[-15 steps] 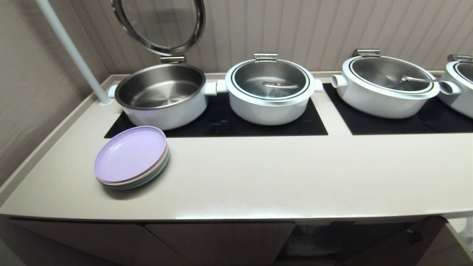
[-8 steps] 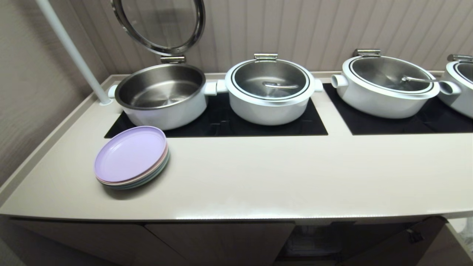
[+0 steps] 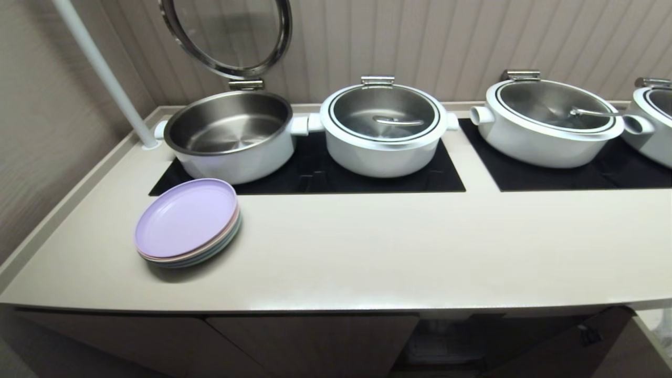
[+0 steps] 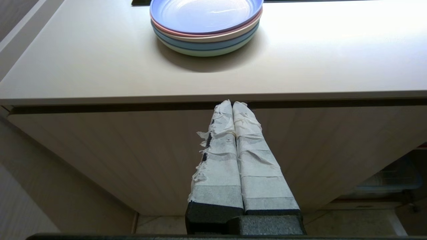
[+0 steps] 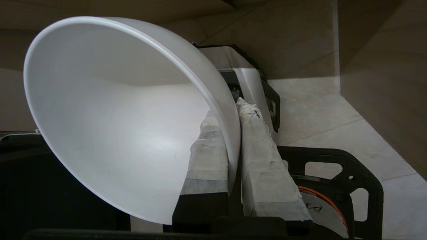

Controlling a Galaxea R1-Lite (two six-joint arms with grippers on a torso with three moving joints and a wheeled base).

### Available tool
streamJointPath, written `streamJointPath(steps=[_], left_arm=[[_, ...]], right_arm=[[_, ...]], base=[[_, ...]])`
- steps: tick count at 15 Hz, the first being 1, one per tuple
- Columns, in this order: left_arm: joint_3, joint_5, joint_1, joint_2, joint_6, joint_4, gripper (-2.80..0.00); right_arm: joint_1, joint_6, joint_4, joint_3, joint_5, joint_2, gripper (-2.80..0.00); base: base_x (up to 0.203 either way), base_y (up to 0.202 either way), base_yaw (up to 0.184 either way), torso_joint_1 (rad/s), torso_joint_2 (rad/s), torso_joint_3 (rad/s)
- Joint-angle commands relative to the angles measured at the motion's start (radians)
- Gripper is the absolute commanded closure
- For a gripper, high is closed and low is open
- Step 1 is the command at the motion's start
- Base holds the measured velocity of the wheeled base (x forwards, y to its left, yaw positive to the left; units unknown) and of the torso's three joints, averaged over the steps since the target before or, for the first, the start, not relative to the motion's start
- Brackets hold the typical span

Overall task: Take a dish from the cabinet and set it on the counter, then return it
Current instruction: Put it back into the cabinet

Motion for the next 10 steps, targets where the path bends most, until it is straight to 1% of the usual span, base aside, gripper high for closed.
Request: streamJointPath(steps=[1,5,8,10], left_arm=[[0.000,0.000,0.000,0.000,0.000,0.000,0.00],[0.000,0.000,0.000,0.000,0.000,0.000,0.00],[0.000,0.000,0.000,0.000,0.000,0.000,0.00],[0.000,0.000,0.000,0.000,0.000,0.000,0.00]], right_arm=[[-0.001,0.001,-0.003,0.001,0.003,0.002,0.00],[-0.002,0.003,-0.004,0.001,0.004,0.002,0.00],[-0.005,0.009,-0.004,0.000,0.017,0.002,0.00],[-0.007,0.007,-0.004,-0.002,0.040,0.002,0.00]], base=[[0.000,0.000,0.000,-0.085,0.16,0.076],[0.000,0.000,0.000,-0.059,0.14,0.068],[0.000,0.000,0.000,-0.080,0.17,0.092],[0.000,0.000,0.000,-0.100,0.22,0.107]])
